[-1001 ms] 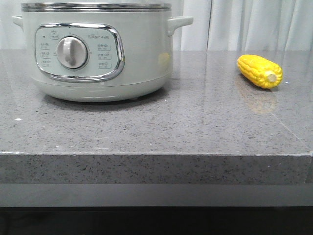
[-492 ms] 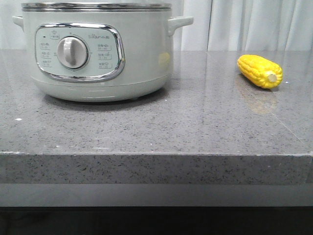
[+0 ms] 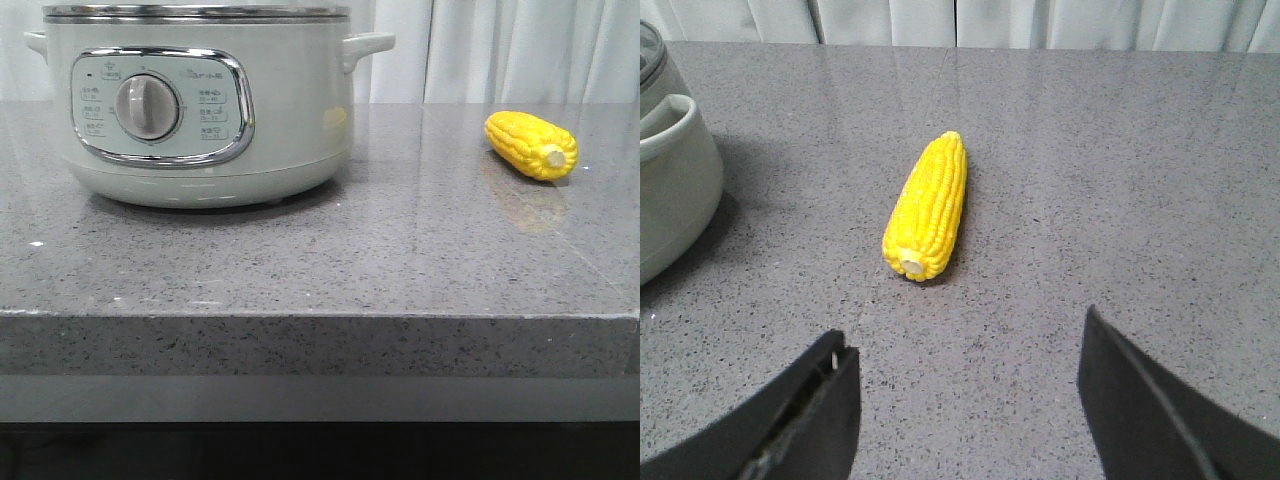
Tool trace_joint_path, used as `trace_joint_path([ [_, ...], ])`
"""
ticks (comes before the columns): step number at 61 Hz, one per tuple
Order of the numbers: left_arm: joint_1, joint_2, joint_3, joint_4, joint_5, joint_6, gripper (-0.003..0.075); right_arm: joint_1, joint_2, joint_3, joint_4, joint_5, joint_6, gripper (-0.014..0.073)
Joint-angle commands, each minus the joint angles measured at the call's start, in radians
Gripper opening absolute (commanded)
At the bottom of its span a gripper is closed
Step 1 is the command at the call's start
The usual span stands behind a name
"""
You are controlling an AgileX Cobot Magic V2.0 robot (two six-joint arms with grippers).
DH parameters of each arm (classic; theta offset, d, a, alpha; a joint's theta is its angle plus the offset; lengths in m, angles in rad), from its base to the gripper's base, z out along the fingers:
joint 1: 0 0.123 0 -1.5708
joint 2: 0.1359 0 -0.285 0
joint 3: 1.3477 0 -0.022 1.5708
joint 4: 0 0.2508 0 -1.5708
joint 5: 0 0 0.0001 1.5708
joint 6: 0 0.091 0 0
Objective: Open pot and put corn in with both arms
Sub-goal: 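Grasp the lid knob with the left gripper, then lift the glass lid off the pot with the left gripper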
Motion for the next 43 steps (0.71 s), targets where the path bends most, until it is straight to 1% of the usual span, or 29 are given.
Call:
trace_joint_path([
  [1,0.006,0.041,-0.094,-0.009,-0.088,0.001,0.046,-0.004,0.008,-0.033,-0.007,-0.07,-0.006,0.0491],
  [15,0.028,0.185,-0.188,-0.038,-0.086,0.001,0.046,-0.004,0.008,-0.033,-0.007,-0.071,-0.006,0.0491],
  [32,0.028,0.26,-0.192,-0.038,-0.098,0.001,0.0455,-0.004,0.008,-0.033,-0.007,-0.073,-0.006,0.0491],
  [34,0.028,0.26,-0.192,-0.038,-0.1,0.001,0.0436,-0.004,0.008,-0.033,-0.007,-0.073,-0.006,0.0491],
  [41,0.028,0.266,-0.192,-0.038,-0.118,0.001,0.0293,-0.004,0.008,-0.033,-0.007,-0.073,-0.006,0.0491],
  [43,0.028,0.266,-0.192,-0.038,-0.118,0.001,0.0264,-0.004,0.008,-0.033,-0.007,-0.073,-0.006,0.0491],
])
